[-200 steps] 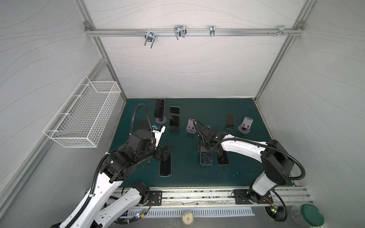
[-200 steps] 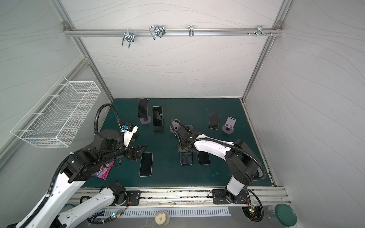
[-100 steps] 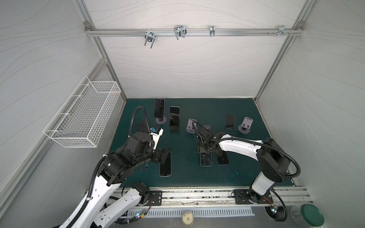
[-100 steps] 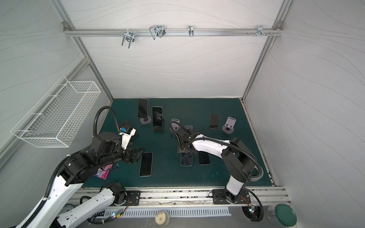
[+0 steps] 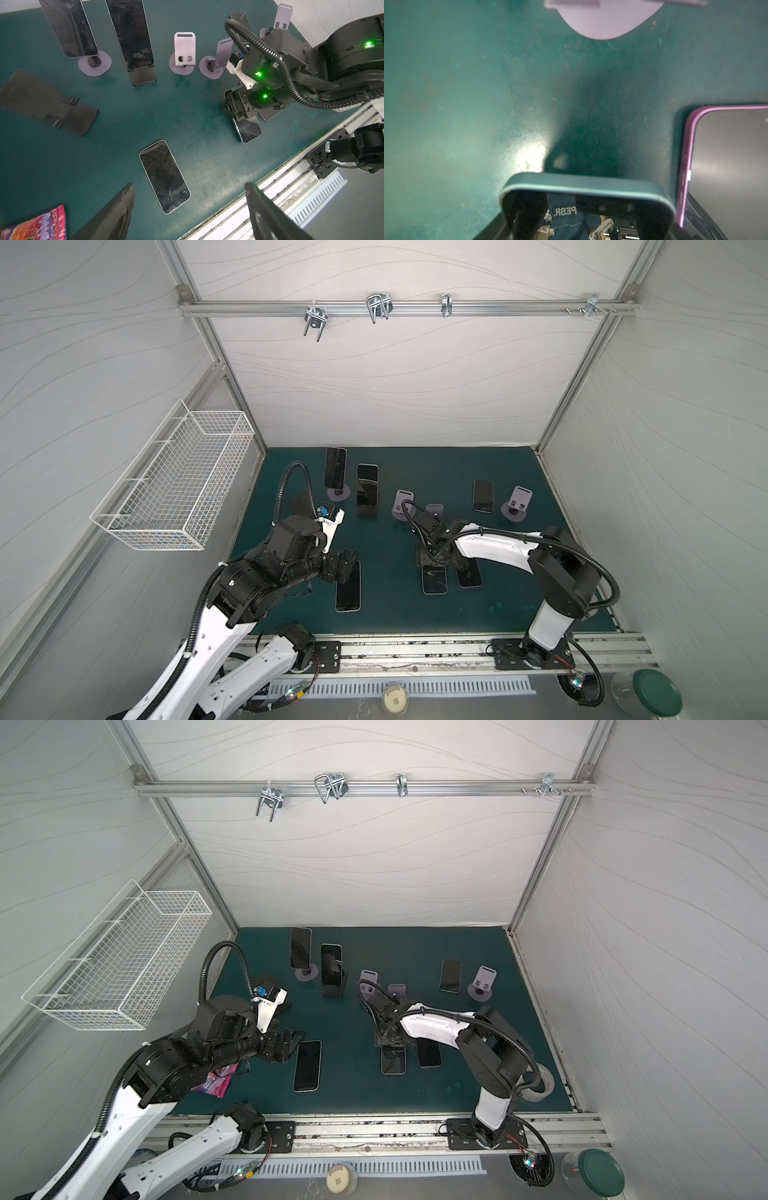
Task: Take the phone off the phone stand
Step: 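Lower the mint-framed phone toward the table beside the flat phones, then set the mint-framed phone flat on the table and open the right gripper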
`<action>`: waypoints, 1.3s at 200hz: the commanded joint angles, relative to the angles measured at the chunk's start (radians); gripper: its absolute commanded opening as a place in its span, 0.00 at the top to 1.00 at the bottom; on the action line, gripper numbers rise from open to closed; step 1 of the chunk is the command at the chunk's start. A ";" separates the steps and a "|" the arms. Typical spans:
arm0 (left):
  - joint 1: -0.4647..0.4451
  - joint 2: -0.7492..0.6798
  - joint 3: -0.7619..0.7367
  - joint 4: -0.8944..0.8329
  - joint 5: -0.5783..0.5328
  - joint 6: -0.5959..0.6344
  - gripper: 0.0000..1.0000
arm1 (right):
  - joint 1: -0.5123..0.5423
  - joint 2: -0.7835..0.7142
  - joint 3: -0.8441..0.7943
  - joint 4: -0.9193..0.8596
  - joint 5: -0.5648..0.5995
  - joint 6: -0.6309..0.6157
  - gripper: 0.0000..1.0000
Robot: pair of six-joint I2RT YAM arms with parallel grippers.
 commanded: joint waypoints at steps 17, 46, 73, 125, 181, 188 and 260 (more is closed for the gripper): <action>-0.004 -0.006 0.037 0.022 -0.006 0.017 0.15 | 0.011 0.033 0.046 -0.046 -0.007 0.019 0.49; -0.003 -0.015 0.029 0.019 -0.008 0.019 0.15 | 0.018 0.067 0.065 -0.066 -0.009 0.019 0.48; -0.003 -0.026 0.018 0.020 -0.008 0.029 0.15 | 0.026 0.093 0.087 -0.090 -0.003 0.021 0.46; -0.003 -0.043 0.012 0.017 -0.012 0.036 0.14 | 0.046 0.125 0.088 -0.116 0.003 0.027 0.44; -0.004 -0.070 0.000 0.011 -0.007 0.042 0.14 | 0.069 0.131 0.081 -0.143 0.013 0.051 0.37; -0.003 -0.072 0.000 0.011 -0.008 0.042 0.14 | 0.071 0.133 0.082 -0.145 0.012 0.050 0.37; -0.004 -0.108 -0.005 -0.011 -0.030 0.048 0.14 | 0.089 0.169 0.090 -0.151 0.005 0.077 0.31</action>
